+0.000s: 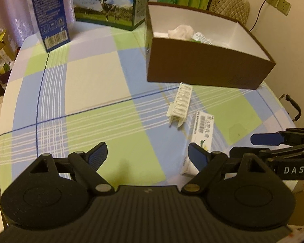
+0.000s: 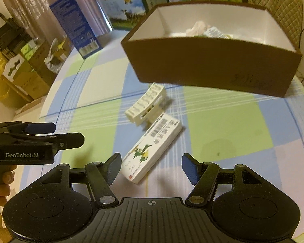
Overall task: Organize objects
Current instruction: 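Withdraw both tools from the box back toward the table items, then lower the left tool onto the white blister pill strip and close on it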
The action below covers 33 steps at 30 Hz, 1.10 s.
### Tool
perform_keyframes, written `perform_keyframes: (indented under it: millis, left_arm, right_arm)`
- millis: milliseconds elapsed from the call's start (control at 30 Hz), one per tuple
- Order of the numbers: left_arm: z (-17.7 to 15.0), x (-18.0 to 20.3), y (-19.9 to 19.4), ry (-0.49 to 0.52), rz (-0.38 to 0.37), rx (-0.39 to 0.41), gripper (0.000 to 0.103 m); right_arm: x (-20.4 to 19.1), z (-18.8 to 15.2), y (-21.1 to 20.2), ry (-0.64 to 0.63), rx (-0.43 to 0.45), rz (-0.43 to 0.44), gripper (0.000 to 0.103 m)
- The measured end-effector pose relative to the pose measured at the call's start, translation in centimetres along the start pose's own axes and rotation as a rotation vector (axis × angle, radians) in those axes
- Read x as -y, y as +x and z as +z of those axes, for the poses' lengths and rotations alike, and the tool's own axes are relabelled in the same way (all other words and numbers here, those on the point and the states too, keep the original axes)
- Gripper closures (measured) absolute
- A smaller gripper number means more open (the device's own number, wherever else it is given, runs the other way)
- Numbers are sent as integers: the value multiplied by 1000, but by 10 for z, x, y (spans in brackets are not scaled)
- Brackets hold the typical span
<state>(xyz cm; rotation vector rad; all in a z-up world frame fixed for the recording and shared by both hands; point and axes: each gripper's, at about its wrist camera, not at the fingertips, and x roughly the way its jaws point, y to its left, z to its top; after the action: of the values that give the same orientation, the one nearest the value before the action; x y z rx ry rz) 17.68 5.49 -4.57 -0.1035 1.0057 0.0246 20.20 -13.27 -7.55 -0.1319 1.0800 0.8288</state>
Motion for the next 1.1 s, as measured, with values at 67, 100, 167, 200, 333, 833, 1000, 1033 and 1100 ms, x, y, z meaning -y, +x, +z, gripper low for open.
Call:
perform_keyframes:
  millis: [67, 100, 167, 200, 333, 833, 1000, 1033, 1100]
  left_arm:
    - [-2, -4, 4, -5, 5, -10, 19]
    - [-2, -6, 7, -8, 9, -15, 19]
    - [-3, -9, 12, -12, 18, -27, 19]
    - [-3, -10, 15, -15, 23, -32, 19]
    - [-4, -17, 27, -26, 33, -57, 19]
    - [10, -36, 51, -25, 53, -93, 19]
    - [16, -34, 56, -18, 45, -92, 19]
    - [17, -33, 57, -16, 42, -91, 19]
    - [19, -30, 58, -11, 34, -89, 19]
  right_arm:
    - [-2, -1, 8, 3, -16, 1, 40]
    - [-3, -2, 12, 8, -26, -1, 40]
    - [-4, -3, 21, 21, -42, -4, 40]
    - [-4, -3, 25, 26, -50, -7, 40]
    - [-6, 0, 37, 24, -64, -21, 40]
    - [-13, 18, 79, -2, -76, -110, 40]
    - [-9, 17, 84, -50, -73, -132, 40]
    - [-7, 17, 83, -65, -71, -138, 40]
    - [-2, 18, 81, -96, -70, -157, 40]
